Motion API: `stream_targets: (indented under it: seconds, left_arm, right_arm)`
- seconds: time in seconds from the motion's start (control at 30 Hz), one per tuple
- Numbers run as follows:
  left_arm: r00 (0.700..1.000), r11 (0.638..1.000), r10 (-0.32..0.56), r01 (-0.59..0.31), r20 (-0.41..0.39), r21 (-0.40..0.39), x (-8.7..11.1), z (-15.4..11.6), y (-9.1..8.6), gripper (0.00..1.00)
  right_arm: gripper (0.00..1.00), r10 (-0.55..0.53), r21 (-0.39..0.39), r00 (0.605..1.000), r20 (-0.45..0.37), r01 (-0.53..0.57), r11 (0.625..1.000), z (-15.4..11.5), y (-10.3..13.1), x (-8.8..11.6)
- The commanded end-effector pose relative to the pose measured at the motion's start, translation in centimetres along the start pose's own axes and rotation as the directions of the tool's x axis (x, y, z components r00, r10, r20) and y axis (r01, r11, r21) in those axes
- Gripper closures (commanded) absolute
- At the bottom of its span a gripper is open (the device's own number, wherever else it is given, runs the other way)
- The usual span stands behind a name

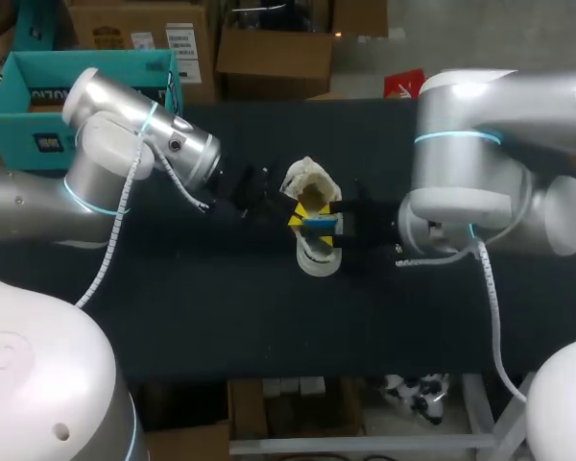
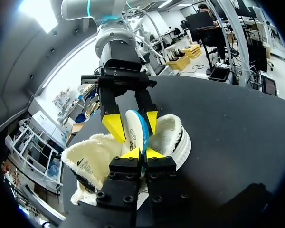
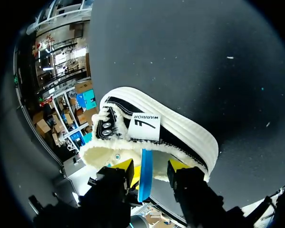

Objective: Open the shoe tongue, take the insole out of the shoe, put the insole back into the shoe, and pack the shoe into the shoebox

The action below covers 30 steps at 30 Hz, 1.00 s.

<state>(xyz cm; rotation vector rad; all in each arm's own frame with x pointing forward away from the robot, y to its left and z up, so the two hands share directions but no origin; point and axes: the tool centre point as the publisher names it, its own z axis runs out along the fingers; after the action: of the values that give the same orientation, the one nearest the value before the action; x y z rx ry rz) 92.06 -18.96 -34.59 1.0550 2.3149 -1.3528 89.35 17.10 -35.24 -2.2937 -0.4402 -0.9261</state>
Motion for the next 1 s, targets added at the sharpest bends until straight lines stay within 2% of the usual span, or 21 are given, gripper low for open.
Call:
stream_targets:
  seconds: [0.03,0.1,0.13,0.33,0.37,0.4,0.5,0.57,0.73,1.0]
  left_arm:
    - [1.0,1.0,-0.001,0.001,0.011,-0.001,0.2,0.1,-0.2,1.0]
    - [1.0,1.0,-0.002,0.002,0.011,-0.001,0.3,0.2,-0.2,1.0]
    - [1.0,1.0,-0.002,0.002,0.011,-0.001,0.3,0.3,-0.2,1.0]
    - [1.0,1.0,-0.016,0.016,0.011,-0.006,0.5,0.2,-0.3,1.0]
    - [1.0,1.0,-0.018,0.018,0.009,-0.006,0.6,0.1,-0.3,0.97]
    - [1.0,1.0,-0.022,0.022,0.008,-0.004,0.6,0.0,-0.4,0.65]
    - [1.0,1.0,-0.027,0.027,0.005,-0.003,0.8,-0.5,-0.8,0.23]
    - [1.0,1.0,-0.031,0.031,0.002,0.003,0.8,-0.9,-1.1,0.02]
    - [0.999,0.998,-0.054,0.054,-0.004,0.024,0.8,-2.2,-1.9,0.0]
    - [0.986,0.982,-0.16,0.164,-0.047,0.092,0.7,-4.6,-3.7,0.0]
  right_arm:
    - [0.68,-0.008,-0.019,1.0,0.005,0.008,1.0,-1.1,-1.2,0.3]
    - [0.84,-0.009,-0.019,1.0,0.005,0.009,1.0,-1.1,-1.3,0.3]
    - [1.0,-0.01,-0.019,1.0,0.005,0.01,1.0,-1.0,-1.3,0.3]
    - [1.0,-0.006,-0.006,1.0,0.013,0.006,1.0,-0.5,-1.2,0.2]
    - [1.0,-0.006,-0.005,1.0,0.015,0.006,1.0,-0.3,-1.1,0.2]
    - [1.0,-0.005,-0.002,1.0,0.017,0.005,1.0,-0.2,-1.0,0.2]
    - [1.0,-0.001,0.004,1.0,0.025,0.001,1.0,0.2,-0.5,0.1]
    - [1.0,-0.001,0.007,1.0,0.028,0.001,1.0,0.5,-0.2,0.1]
    - [1.0,0.001,-0.006,0.999,0.052,-0.001,1.0,1.1,0.8,-0.1]
    - [1.0,0.015,0.013,0.997,0.082,-0.016,1.0,1.3,1.6,-1.3]
